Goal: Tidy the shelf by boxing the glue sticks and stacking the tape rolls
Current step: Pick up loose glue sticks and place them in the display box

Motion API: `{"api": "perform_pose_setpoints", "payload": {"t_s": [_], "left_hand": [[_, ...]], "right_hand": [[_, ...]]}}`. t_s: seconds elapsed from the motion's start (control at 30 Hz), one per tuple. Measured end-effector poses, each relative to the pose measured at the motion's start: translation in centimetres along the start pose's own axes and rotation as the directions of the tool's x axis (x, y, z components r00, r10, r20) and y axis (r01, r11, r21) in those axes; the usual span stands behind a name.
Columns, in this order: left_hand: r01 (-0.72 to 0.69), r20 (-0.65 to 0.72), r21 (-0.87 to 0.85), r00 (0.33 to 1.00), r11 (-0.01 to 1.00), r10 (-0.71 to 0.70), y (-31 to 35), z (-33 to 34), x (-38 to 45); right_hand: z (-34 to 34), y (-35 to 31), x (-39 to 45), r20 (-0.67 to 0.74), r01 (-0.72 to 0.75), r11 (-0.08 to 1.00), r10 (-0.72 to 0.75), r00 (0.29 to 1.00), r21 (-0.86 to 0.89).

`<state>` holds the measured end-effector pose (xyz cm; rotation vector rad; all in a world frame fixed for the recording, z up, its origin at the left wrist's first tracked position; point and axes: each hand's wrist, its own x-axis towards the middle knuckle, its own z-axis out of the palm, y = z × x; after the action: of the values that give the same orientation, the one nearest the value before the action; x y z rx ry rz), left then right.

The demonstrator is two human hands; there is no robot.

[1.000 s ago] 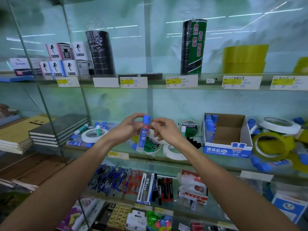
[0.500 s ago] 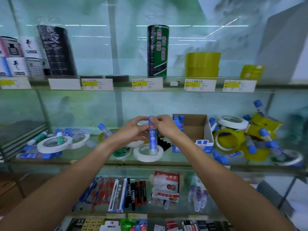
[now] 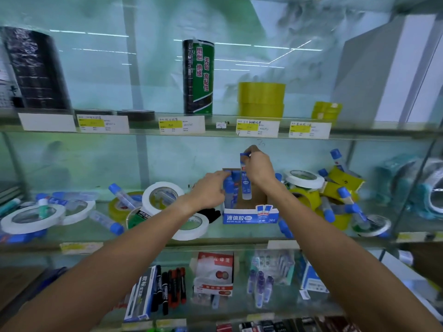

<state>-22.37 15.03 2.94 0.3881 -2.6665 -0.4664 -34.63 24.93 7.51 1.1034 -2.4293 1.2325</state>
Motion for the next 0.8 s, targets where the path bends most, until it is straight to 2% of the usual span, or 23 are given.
{"api": "perform_pose_setpoints", "payload": {"t_s": [0.1,0.37,0.8], "left_hand": [[0.001,0.016,0.086,1.0,0.996,-0.002,-0.2,0.5,0.2],[-0.005,0.004,0.147,1.0,0.989,0.004,-0.5,1.0,0.4],[-0.038,0.015,0.141,0.999,0.989,0.036,-1.2,1.2,0.1]], "right_hand": [[0.8,1.0,0.3,0.018,-0.002,1.0,0.002,1.0,-0.026],[3.8,2.6,0.4,0.096,-0.057,0.998,0.06,0.994,-0.032],[5.4,2.8,-0.3,0.058,-0.054,0.982,0.066,0.996,-0.179]]}}
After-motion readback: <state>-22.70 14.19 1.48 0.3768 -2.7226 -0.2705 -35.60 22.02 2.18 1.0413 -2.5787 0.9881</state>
